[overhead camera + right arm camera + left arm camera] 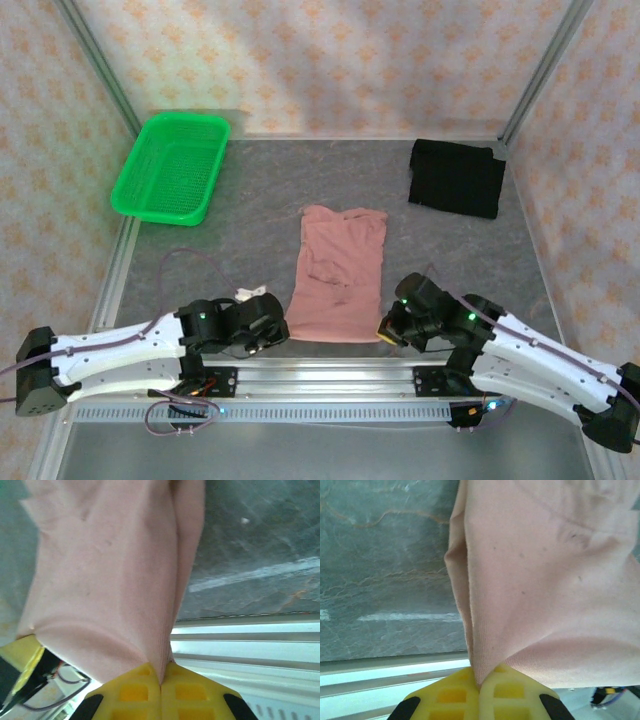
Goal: Fold and stack the t-shirts
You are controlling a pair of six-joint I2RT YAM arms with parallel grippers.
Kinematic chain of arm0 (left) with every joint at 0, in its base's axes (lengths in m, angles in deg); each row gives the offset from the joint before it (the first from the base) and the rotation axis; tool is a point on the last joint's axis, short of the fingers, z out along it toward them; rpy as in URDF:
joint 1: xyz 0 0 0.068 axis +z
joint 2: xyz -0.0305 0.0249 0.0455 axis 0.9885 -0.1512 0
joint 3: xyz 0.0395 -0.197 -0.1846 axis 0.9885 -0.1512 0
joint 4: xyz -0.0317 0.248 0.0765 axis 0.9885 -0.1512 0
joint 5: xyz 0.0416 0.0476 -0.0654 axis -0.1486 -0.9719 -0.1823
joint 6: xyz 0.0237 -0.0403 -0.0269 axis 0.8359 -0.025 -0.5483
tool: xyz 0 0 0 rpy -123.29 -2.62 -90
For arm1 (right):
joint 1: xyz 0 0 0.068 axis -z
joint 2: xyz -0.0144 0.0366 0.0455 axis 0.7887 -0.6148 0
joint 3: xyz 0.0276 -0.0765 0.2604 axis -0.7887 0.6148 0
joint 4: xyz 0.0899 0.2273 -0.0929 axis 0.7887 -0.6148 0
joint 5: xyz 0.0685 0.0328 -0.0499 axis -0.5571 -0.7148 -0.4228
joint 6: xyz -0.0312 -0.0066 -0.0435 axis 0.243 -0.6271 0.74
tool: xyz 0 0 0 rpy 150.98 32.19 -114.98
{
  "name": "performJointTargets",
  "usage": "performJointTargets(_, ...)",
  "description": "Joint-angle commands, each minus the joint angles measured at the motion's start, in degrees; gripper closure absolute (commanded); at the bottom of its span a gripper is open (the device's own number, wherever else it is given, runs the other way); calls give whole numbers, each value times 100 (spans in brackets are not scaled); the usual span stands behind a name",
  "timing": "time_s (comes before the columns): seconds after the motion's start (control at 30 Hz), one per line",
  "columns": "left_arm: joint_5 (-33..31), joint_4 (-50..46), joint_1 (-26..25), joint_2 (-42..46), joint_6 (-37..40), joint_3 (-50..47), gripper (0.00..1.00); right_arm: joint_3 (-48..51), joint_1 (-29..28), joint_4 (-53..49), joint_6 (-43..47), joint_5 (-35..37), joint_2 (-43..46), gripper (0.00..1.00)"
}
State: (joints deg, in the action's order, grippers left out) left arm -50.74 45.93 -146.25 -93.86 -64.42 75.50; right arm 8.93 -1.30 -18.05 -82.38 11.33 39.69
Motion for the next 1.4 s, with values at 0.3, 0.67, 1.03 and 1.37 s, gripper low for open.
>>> performJointTargets(0.3, -393, -882, 684, -169, 775, 1284, 100, -1667, 292, -1027, 770, 759, -916, 100)
performJointTargets(0.67, 538, -641, 2138, -1170, 2137, 2264, 100, -2951, 1917, -1262, 2556, 12, -2385, 100)
performJointTargets(1.03, 1134, -553, 2977, -2900, 3152, 3397, 100, -3579, 3059, -1041, 3671, -540, -3836, 100)
performJointTargets(1.37, 1342, -551, 3453, -4004, 3650, 4198, 100, -4278, 3623, -1131, 4357, -683, -4964, 100)
